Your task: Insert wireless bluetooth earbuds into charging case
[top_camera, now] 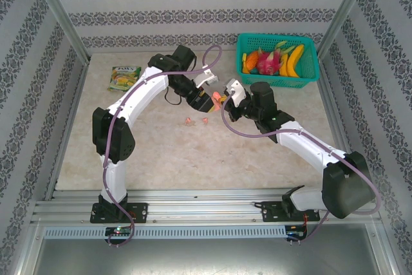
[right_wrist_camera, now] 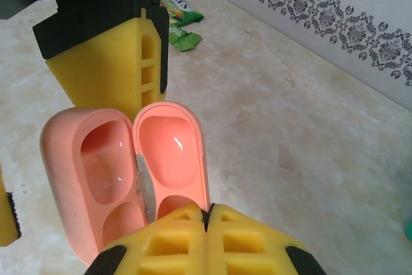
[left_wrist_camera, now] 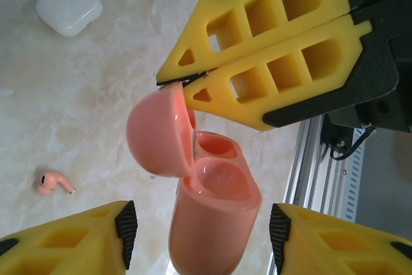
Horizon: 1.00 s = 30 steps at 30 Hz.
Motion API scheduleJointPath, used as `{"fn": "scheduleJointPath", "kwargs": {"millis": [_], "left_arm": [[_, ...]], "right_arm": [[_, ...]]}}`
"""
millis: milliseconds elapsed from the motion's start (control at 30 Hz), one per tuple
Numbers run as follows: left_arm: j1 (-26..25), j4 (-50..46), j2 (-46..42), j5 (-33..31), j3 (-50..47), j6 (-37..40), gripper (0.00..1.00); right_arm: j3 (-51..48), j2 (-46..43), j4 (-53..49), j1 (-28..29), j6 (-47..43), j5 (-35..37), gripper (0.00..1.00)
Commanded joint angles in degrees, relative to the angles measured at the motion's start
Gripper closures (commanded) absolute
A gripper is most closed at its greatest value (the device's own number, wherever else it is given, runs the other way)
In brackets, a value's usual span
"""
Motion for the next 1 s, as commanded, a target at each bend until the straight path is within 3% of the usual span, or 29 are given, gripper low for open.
{"fn": "scheduleJointPath", "kwargs": {"millis": [0,567,967], "left_arm": [[0.35,-1.88,1.32,2.14,2.33,0.48,0.44],[0.39,-1.98,2.57,3.78,3.48,0.48,0.59],[0.38,-3.68,2.92,2.86,5.14,1.34,0.59]], "right_arm": [[1.79,-0.77,1.35,0.76,0.71,-1.6,1.0],[2.75,0.13,0.74,1.02,0.86,-1.63,1.0],[2.37,0.15,0.05,0.81,0.13,-0.77,1.0]]}}
